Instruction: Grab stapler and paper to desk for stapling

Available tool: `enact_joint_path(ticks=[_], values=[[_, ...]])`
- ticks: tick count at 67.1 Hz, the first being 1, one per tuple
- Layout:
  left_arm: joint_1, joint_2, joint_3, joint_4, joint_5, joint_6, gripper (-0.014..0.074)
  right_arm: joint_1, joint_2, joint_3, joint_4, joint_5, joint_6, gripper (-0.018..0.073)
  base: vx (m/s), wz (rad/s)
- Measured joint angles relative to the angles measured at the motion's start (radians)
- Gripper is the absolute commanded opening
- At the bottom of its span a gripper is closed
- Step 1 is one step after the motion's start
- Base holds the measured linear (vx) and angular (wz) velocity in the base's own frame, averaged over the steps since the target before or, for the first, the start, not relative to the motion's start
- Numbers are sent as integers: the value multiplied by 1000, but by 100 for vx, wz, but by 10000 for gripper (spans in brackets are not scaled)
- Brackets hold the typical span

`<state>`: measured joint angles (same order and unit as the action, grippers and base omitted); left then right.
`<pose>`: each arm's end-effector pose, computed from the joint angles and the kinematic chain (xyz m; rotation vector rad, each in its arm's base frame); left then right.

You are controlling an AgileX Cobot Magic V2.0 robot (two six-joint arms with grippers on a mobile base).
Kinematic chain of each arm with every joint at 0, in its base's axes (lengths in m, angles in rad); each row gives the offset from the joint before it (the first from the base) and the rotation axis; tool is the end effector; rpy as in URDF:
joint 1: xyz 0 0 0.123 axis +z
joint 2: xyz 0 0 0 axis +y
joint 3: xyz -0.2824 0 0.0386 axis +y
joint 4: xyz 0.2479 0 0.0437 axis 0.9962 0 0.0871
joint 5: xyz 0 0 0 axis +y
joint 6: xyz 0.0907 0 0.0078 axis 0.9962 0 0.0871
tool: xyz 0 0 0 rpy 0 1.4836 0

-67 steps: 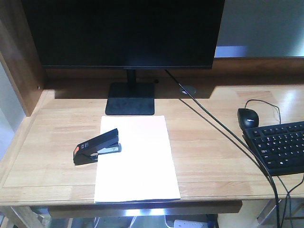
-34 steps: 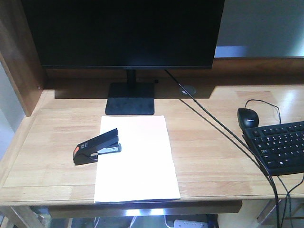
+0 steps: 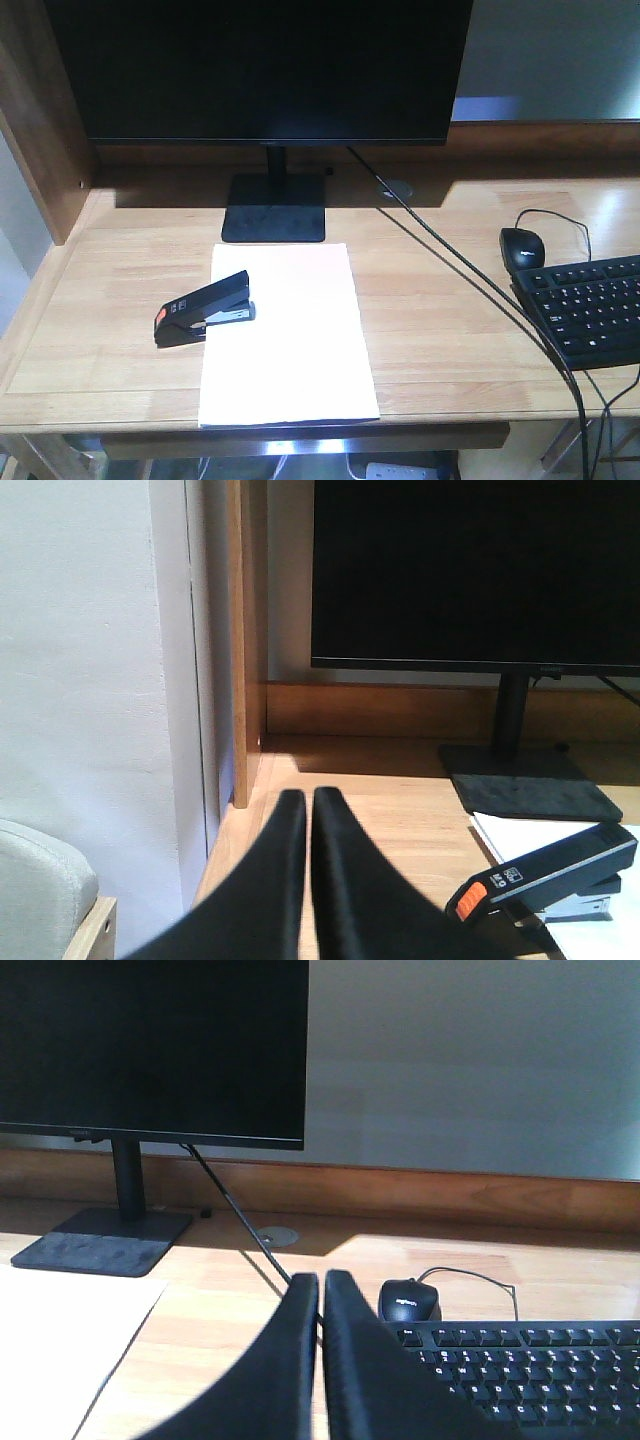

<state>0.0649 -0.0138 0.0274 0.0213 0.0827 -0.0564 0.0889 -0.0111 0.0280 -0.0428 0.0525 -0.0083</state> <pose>0.0565 0.0038 0.1971 -0.0804 1.5779 0.0247 0.0566 0.0048 0.1995 -0.1068 1.5493 0.0282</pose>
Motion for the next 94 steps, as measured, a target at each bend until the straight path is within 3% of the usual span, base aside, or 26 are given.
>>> enact_joint_path(ticks=[94], values=[[0, 0, 0, 0, 0, 0, -6, 0, 0, 0, 0, 0, 0, -9, 0, 0]])
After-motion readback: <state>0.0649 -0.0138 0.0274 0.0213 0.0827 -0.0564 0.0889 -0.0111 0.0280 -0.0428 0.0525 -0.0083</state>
